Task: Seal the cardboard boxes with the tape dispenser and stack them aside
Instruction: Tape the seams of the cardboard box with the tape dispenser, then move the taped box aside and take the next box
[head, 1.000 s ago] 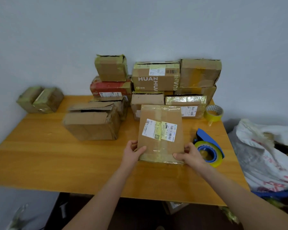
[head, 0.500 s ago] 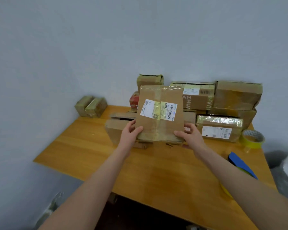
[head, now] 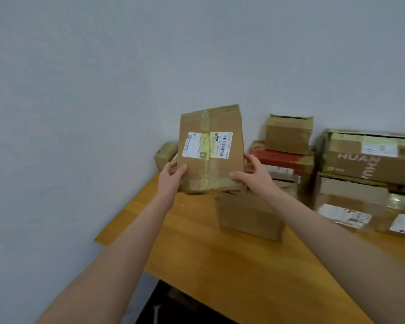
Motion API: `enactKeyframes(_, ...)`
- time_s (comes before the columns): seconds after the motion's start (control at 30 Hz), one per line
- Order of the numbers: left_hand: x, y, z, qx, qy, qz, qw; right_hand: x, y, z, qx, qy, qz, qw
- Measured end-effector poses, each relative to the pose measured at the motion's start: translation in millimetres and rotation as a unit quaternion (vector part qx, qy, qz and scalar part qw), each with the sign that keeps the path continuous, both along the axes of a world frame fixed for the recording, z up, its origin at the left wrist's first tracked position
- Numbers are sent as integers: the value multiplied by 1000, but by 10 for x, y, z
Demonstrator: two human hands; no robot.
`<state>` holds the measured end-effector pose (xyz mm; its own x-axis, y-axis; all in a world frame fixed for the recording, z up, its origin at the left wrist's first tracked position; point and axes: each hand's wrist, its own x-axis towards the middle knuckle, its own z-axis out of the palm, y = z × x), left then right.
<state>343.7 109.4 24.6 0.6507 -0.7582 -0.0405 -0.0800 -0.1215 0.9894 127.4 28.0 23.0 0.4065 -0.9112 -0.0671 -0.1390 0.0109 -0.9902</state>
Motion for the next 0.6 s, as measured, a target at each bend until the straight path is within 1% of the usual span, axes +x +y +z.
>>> enactKeyframes(0.2,1253,-77,-298,117,-62,17,991,1310,63,-322,109,18,4,994)
enactKeyframes(0.3,1663,-81,-457,191,-112,21,975,1760,73,-566,183,32,7,983)
enactKeyframes(0.4,1943,-102,-590,248,-196,14,948,2104,77,-828,255,38,11,966)
enactKeyframes(0.47,2086,-130,-637,260,-238,17,936,2301,84,-1020,291,38,11,956)
enactKeyframes(0.6,2238,-207,-759,276,-279,-7,920,2671,71,-1304,345,29,4,938)
